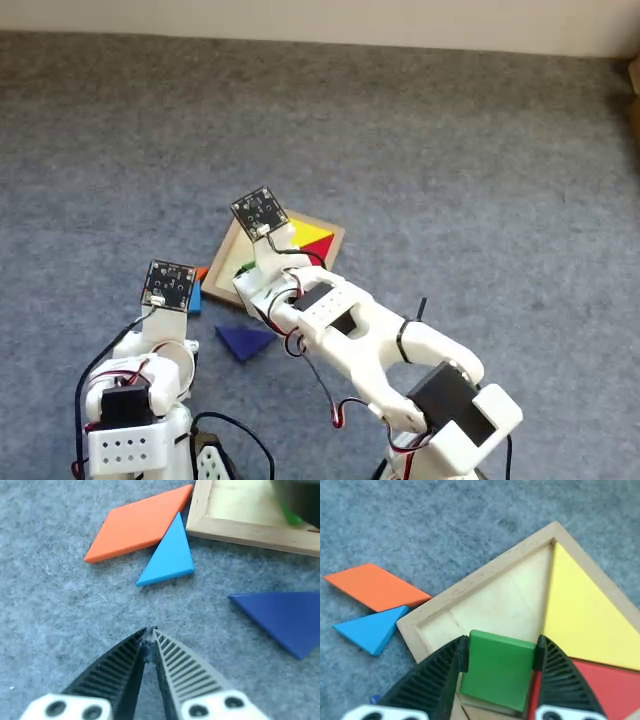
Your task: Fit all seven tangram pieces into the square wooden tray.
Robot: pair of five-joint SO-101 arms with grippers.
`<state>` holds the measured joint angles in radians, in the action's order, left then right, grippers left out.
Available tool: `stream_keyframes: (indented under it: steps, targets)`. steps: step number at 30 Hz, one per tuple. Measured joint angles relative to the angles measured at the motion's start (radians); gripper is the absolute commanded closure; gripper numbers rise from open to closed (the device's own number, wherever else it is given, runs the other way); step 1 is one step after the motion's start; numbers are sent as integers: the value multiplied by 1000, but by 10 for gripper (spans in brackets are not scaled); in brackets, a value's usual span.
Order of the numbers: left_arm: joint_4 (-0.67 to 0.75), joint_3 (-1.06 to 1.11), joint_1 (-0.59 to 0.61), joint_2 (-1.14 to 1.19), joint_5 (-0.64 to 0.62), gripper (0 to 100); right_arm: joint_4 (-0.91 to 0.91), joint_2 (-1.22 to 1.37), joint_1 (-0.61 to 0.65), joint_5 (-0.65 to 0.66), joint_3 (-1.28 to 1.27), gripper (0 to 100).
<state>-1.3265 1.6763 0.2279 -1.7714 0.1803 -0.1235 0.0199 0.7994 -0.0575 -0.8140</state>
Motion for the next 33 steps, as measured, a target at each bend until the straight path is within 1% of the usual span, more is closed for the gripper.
stream_keyframes:
  steps: [3,4,7,13,16,21,23,27,33]
  targets:
    - [0,0,0,0,0,994,0,0,0,0,0,690]
    - [0,0,0,0,0,994,0,0,0,0,0,681]
    - [0,0,0,0,0,994,-6,2,0,0,0,680]
    - [0,0,0,0,0,994,-120,-114,-8,-2,-3,681]
    - [0,0,0,0,0,994,-133,-204,-9,-2,-6,735]
    - [0,0,0,0,0,994,-153,-350,-17,-2,-77,928]
    - [0,0,0,0,0,994,-153,-417,-17,-2,-106,991]
    - [0,0,0,0,0,994,-153,-555,-37,-2,-181,991]
    - [0,0,0,0,0,994,-153,-783,-114,-2,-350,991]
